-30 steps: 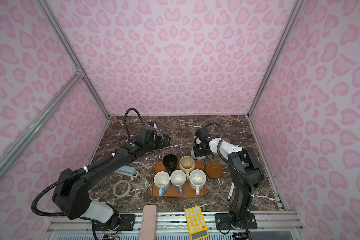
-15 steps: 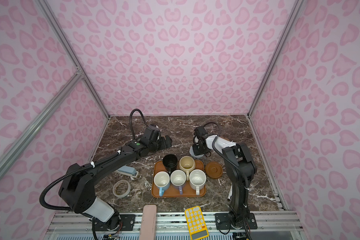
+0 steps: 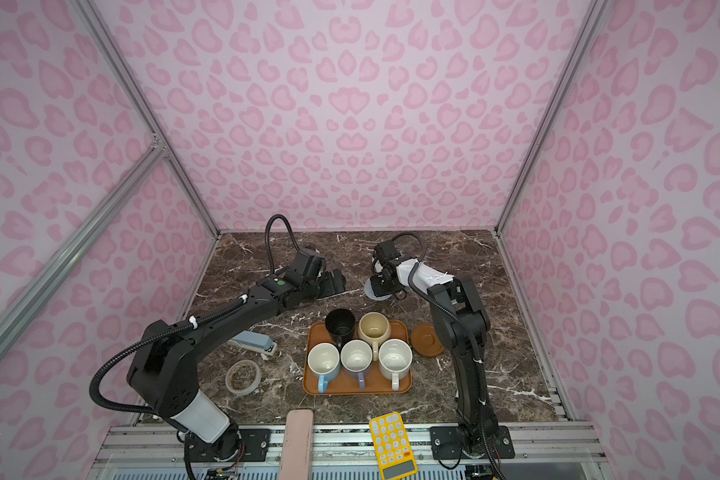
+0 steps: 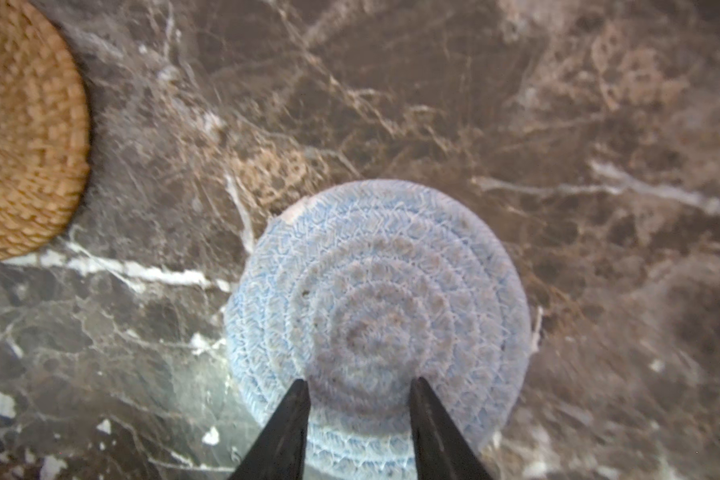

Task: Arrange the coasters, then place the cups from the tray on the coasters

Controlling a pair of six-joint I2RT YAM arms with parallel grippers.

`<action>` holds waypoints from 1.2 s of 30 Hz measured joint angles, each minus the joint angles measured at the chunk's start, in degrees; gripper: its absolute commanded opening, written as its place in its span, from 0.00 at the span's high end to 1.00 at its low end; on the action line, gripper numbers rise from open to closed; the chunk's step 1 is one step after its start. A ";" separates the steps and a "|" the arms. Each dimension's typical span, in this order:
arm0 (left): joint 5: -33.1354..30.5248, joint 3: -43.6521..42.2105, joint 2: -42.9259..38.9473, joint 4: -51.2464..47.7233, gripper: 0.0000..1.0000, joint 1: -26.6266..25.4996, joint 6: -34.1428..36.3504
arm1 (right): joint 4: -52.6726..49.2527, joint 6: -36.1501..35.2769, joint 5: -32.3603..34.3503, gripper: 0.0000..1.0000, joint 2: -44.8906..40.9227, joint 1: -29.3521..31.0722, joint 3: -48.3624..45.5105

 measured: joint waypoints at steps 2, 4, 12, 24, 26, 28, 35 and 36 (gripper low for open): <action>-0.02 0.04 0.26 -0.31 0.03 0.11 -0.02 | -0.26 -0.02 -0.13 0.58 1.18 0.63 1.81; -0.02 0.31 0.61 -0.46 0.03 0.15 -0.09 | -0.48 0.00 -0.31 0.58 2.32 1.36 3.50; -0.20 1.09 2.14 -1.81 0.03 0.57 -1.46 | -2.60 0.72 -1.77 0.58 6.40 2.84 10.08; -0.15 1.16 2.43 -1.88 0.03 0.68 -1.70 | -3.37 1.03 -0.46 0.58 6.69 3.58 10.84; -0.15 1.16 2.43 -1.86 0.03 0.68 -1.73 | -3.32 1.09 -0.28 0.58 6.67 3.67 10.80; -0.15 1.16 2.43 -1.86 0.03 0.68 -1.73 | -3.23 1.27 -0.20 0.58 6.67 3.78 10.80; -0.15 1.16 2.43 -1.86 0.03 0.68 -1.73 | -4.15 1.53 -0.26 0.59 6.71 4.44 11.50; -0.15 1.16 2.43 -1.86 0.03 0.68 -1.75 | -4.20 1.60 -0.24 0.59 6.71 4.46 11.54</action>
